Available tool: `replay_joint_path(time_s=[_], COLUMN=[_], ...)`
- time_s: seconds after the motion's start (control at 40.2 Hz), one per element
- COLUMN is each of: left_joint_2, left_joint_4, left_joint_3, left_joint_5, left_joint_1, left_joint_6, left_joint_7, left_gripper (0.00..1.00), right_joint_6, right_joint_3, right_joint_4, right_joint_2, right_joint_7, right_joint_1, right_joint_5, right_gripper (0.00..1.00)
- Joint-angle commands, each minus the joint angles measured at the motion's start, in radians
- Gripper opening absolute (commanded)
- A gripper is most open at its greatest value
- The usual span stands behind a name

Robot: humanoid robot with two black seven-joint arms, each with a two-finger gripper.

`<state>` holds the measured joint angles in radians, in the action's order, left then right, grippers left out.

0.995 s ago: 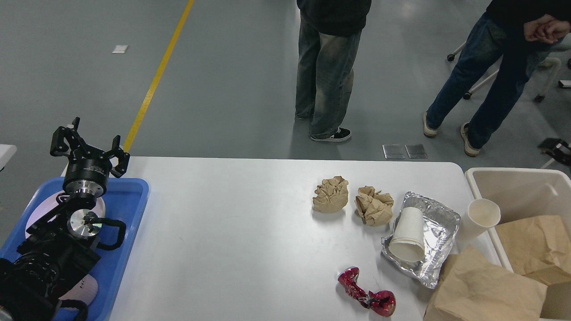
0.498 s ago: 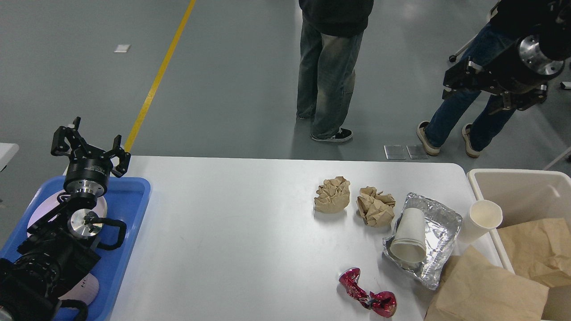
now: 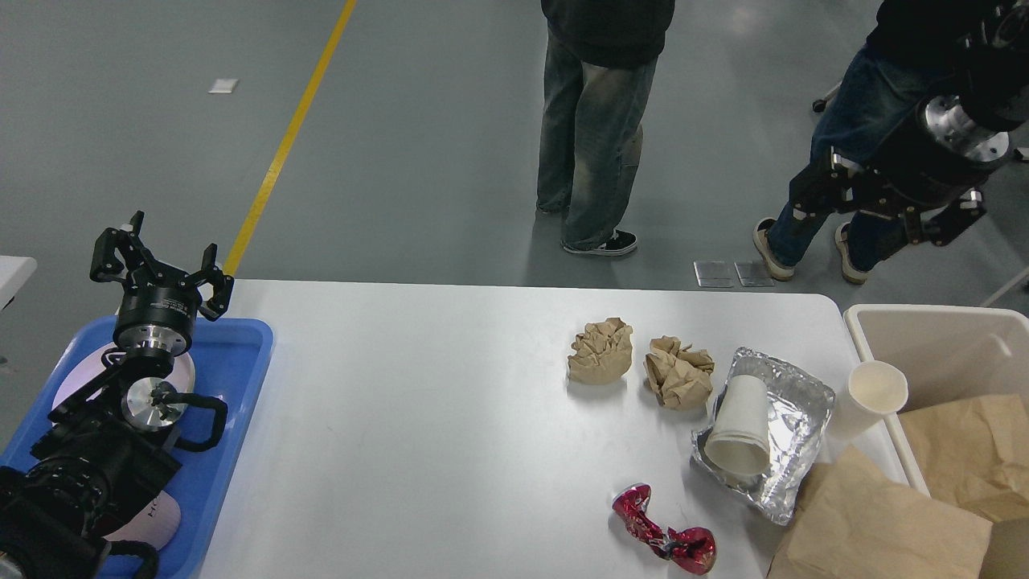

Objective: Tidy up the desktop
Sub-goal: 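Move the right gripper to the small white paper cup and grasp it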

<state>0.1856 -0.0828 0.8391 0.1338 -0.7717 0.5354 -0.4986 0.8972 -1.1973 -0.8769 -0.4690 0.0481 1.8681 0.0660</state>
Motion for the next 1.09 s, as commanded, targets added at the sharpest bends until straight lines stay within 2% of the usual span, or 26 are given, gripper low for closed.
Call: replay_joint_path(time_s=[0.0, 0.174, 0.274, 0.697, 0.747, 0.846, 0.896, 0.921, 0.946, 0.995, 1.07], left_joint_2=[0.0, 0.0, 0.0, 0.0, 0.0, 0.0, 0.0, 0.0, 0.0, 0.0, 0.0], left_joint_4=[0.0, 0.0, 0.0, 0.0, 0.0, 0.0, 0.0, 0.0, 0.0, 0.0, 0.0], left_joint_3=[0.0, 0.0, 0.0, 0.0, 0.0, 0.0, 0.0, 0.0, 0.0, 0.0, 0.0], left_joint_5=[0.0, 0.0, 0.0, 0.0, 0.0, 0.0, 0.0, 0.0, 0.0, 0.0, 0.0], left_joint_1=[0.0, 0.0, 0.0, 0.0, 0.0, 0.0, 0.0, 0.0, 0.0, 0.0, 0.0], left_joint_6=[0.0, 0.0, 0.0, 0.0, 0.0, 0.0, 0.0, 0.0, 0.0, 0.0, 0.0], left_joint_7=[0.0, 0.0, 0.0, 0.0, 0.0, 0.0, 0.0, 0.0, 0.0, 0.0, 0.0], left_gripper=[0.96, 0.96, 0.96, 0.96, 0.96, 0.96, 0.96, 0.96, 0.96, 0.96, 0.96], right_joint_6=[-0.066, -0.24, -0.401, -0.592, -0.621, -0.669, -0.672, -0.67, -0.67, -0.67, -0.672], right_joint_3=[0.005, 0.03, 0.061, 0.073, 0.079, 0.09, 0.093, 0.093, 0.093, 0.094, 0.11], right_joint_4=[0.007, 0.009, 0.009, 0.058, 0.058, 0.055, 0.049, 0.042, 0.041, 0.041, 0.042], right_joint_2=[-0.057, -0.089, -0.089, -0.077, -0.077, -0.077, -0.077, -0.077, -0.077, -0.077, -0.077], right_joint_7=[-0.001, -0.001, -0.001, -0.001, -0.001, -0.001, -0.001, -0.001, -0.001, -0.002, -0.002], right_joint_1=[-0.145, -0.269, -0.378, -0.56, -0.566, -0.586, -0.587, -0.589, -0.589, -0.598, -0.601], right_joint_5=[0.0, -0.014, -0.014, -0.015, -0.015, -0.015, -0.015, -0.015, -0.017, -0.02, -0.022], right_gripper=[1.0, 1.0, 1.0, 0.99, 0.93, 0.71, 0.53, 0.34, 0.28, 0.21, 0.19])
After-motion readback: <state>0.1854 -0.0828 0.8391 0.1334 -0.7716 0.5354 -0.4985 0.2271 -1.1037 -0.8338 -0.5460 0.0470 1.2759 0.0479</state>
